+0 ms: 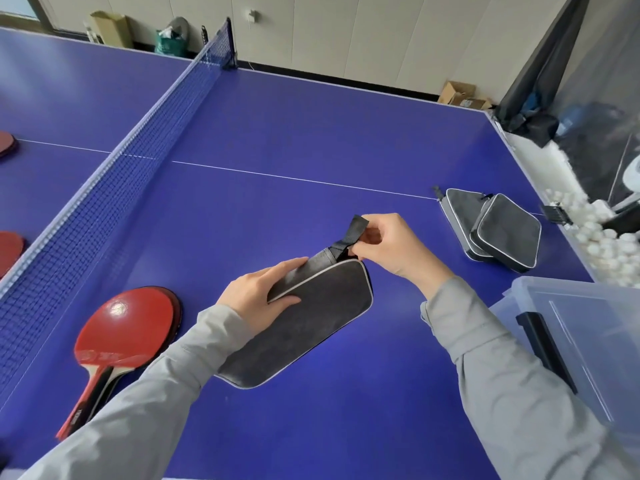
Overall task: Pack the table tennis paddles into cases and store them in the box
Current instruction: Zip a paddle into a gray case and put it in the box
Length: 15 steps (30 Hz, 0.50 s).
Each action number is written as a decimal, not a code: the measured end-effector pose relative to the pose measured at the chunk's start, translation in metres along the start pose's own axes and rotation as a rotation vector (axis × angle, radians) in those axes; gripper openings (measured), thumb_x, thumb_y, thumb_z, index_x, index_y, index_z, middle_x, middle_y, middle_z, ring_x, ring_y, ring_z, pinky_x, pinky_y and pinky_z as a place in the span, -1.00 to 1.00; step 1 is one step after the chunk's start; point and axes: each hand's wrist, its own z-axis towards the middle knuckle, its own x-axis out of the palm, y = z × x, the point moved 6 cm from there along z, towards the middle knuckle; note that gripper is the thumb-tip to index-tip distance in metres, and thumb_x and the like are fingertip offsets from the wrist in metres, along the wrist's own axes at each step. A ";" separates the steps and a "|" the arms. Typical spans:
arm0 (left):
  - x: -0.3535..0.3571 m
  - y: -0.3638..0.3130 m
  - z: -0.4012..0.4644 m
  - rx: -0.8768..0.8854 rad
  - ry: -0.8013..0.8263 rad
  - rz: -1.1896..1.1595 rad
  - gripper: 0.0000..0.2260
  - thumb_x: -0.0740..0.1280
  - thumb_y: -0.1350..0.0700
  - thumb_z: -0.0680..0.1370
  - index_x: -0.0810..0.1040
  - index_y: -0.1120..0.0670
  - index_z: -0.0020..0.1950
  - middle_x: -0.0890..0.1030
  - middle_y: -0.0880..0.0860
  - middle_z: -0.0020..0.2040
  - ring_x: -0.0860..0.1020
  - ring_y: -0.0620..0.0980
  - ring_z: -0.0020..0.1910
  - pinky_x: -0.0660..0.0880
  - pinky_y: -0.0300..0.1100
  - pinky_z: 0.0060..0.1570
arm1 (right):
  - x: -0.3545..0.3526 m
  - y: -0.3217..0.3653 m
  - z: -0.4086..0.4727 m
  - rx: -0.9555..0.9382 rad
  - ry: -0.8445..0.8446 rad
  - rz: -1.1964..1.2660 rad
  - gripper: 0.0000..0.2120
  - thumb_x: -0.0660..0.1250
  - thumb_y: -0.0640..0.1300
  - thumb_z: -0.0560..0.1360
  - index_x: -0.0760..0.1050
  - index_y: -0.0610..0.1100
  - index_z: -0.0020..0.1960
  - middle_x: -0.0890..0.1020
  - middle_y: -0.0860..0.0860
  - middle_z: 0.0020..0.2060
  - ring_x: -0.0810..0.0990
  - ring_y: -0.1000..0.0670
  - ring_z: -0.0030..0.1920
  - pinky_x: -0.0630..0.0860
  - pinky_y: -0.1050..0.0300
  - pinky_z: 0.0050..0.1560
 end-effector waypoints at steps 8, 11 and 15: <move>-0.035 0.001 -0.010 -0.032 -0.155 -0.286 -0.43 0.52 0.14 0.38 0.42 -0.42 0.16 0.58 -0.43 -0.04 0.58 -0.32 -0.03 0.44 -0.43 0.09 | -0.022 -0.038 -0.013 0.096 -0.086 0.160 -0.88 0.37 -0.28 0.46 0.60 -0.08 -0.18 0.66 0.03 -0.34 0.59 0.13 -0.35 0.54 0.31 -0.24; -0.050 0.010 -0.012 -0.099 -0.238 -0.435 -0.47 0.51 0.20 0.37 0.49 -0.35 0.14 0.64 -0.33 -0.13 0.58 -0.37 -0.15 0.48 -0.47 -0.06 | -0.021 -0.046 -0.018 0.122 -0.071 0.147 -0.86 0.34 -0.31 0.47 0.60 -0.09 -0.16 0.66 0.03 -0.32 0.59 0.16 -0.35 0.53 0.32 -0.25; -0.068 0.024 -0.015 -0.196 -0.323 -0.632 -0.54 0.49 0.26 0.38 0.57 -0.27 0.06 0.67 -0.14 -0.29 0.60 -0.27 -0.28 0.52 -0.42 -0.23 | -0.016 -0.052 -0.024 0.127 -0.060 0.098 -0.85 0.34 -0.32 0.46 0.59 -0.10 -0.16 0.65 0.01 -0.34 0.60 0.12 -0.35 0.54 0.28 -0.25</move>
